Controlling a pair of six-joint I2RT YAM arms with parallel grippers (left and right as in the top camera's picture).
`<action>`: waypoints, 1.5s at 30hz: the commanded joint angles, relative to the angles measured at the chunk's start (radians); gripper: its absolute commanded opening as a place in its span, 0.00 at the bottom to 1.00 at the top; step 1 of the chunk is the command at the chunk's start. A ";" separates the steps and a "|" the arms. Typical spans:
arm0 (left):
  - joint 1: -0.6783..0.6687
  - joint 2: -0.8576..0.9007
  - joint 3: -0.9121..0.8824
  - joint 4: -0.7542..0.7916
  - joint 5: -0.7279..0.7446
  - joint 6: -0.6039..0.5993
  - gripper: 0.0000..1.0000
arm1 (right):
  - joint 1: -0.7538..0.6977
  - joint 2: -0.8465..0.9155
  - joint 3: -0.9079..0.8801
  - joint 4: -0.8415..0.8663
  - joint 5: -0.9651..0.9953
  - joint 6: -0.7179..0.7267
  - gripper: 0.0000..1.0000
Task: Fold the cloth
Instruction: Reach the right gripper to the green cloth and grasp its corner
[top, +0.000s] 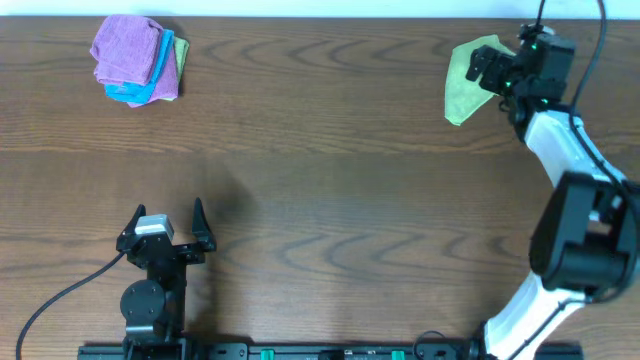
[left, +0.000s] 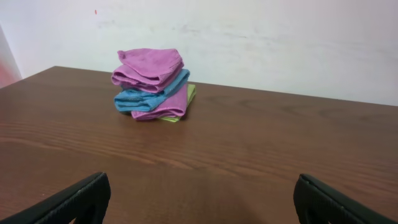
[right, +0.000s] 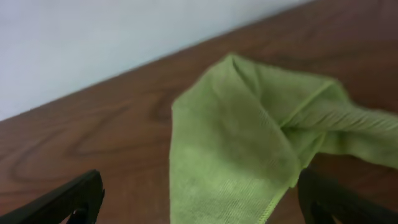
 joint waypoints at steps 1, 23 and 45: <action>-0.004 -0.006 -0.019 -0.047 -0.021 -0.003 0.96 | -0.031 0.058 0.032 -0.005 -0.031 0.080 0.99; -0.004 -0.006 -0.019 -0.047 -0.021 -0.003 0.95 | -0.091 0.187 0.032 0.055 -0.107 0.212 0.80; -0.004 -0.006 -0.019 -0.047 -0.021 -0.003 0.95 | -0.087 0.209 0.043 0.284 -0.367 0.296 0.01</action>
